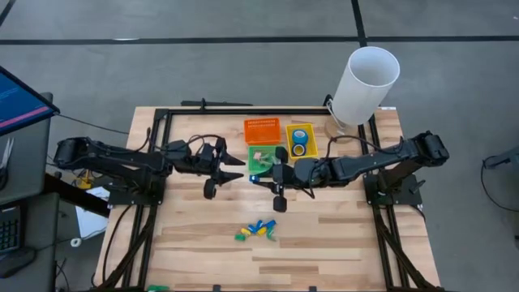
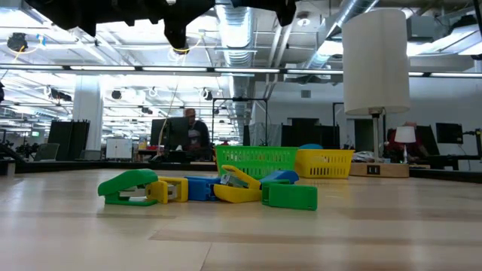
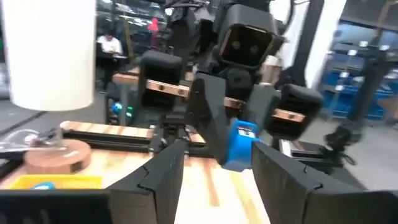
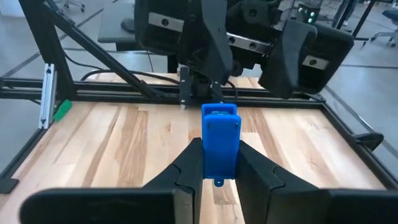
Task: Pick and place Stapler, Stapler remover, tape
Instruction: Put the blue stapler into the orange bin
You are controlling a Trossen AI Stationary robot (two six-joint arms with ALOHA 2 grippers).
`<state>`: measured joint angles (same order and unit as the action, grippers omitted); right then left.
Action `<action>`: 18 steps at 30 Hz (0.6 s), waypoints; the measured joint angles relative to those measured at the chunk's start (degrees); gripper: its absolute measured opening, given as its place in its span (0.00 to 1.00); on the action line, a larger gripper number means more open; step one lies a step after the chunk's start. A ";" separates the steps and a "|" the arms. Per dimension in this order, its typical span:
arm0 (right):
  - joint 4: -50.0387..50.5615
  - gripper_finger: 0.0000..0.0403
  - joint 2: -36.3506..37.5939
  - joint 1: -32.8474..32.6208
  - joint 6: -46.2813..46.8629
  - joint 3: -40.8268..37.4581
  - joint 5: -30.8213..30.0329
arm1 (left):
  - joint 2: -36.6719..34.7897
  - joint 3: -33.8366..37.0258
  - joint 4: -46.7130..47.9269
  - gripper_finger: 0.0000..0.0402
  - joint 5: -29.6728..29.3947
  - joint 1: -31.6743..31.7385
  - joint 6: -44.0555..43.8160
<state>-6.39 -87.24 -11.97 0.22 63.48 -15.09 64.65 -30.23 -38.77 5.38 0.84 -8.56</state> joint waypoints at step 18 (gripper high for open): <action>-0.18 0.15 -0.13 -0.41 -0.16 0.00 -3.01 | 3.81 -0.08 -5.02 0.59 -4.53 -2.29 4.94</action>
<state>-6.57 -87.37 -12.38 0.06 63.48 -18.10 68.47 -30.30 -43.80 0.85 -1.45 -3.62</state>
